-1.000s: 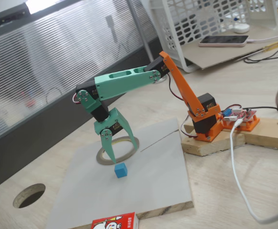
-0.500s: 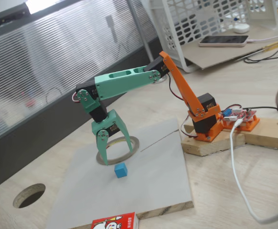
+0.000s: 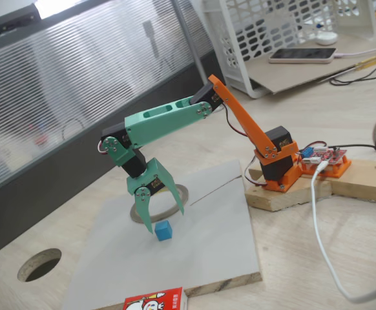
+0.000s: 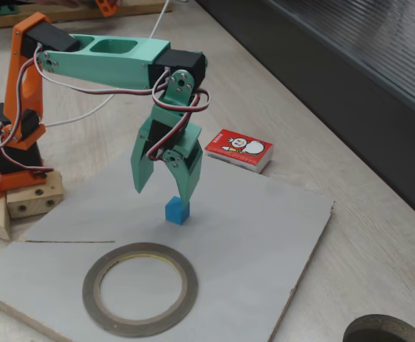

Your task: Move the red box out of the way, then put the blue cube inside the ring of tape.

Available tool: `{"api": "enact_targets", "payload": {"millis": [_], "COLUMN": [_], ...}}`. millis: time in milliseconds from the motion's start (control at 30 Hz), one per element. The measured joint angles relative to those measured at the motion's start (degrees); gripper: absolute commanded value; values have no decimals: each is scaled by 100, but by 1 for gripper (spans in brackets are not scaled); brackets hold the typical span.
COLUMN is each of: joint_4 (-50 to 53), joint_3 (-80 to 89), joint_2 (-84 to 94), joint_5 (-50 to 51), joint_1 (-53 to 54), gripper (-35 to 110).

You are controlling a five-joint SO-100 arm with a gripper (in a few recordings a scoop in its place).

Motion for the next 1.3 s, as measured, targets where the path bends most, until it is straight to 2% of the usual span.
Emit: {"api": "enact_targets", "payload": {"millis": [1300], "joint_4": [-105], "joint_3": [18], "joint_2": [-615], "joint_5": [0], "joint_1": [0], "gripper": [53]}}
